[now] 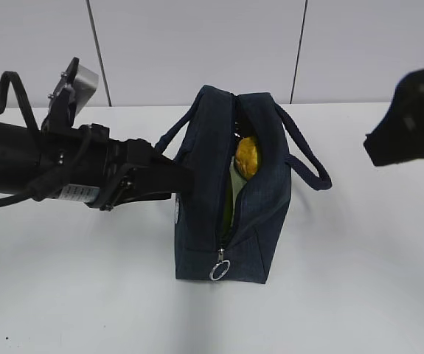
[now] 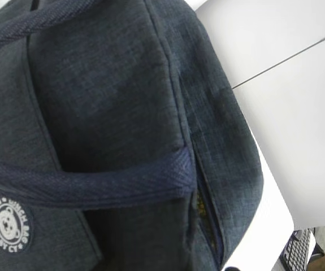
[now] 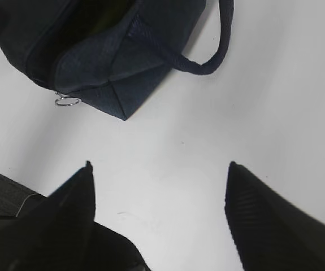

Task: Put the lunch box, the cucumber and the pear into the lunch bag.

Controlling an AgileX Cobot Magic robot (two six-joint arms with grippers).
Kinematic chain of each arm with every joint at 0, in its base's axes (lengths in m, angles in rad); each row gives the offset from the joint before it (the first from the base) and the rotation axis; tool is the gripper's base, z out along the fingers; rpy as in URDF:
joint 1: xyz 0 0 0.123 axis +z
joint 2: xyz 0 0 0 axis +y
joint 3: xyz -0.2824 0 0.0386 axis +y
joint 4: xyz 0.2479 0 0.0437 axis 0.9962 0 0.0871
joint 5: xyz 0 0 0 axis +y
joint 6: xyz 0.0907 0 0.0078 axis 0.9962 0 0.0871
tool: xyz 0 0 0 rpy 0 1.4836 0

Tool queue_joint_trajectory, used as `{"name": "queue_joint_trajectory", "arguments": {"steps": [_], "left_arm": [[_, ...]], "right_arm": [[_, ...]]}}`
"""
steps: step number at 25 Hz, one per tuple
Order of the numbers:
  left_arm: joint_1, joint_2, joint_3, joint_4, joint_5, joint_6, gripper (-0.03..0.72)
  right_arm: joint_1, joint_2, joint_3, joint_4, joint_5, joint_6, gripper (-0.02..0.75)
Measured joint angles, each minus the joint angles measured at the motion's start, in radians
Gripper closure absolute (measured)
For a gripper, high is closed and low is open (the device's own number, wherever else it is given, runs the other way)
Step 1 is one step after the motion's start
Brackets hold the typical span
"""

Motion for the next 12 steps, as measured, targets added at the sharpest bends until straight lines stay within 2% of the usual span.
{"name": "queue_joint_trajectory", "arguments": {"steps": [5,12], "left_arm": [[0.000,0.000,0.000,0.004,0.005,0.000,0.347],[0.000,0.000,0.000,0.004,0.027,0.000,0.347]], "right_arm": [[0.000,-0.110,0.186,0.019,-0.113,0.078,0.189],[0.000,-0.125,0.340,0.146,-0.247,0.086,0.203]]}}
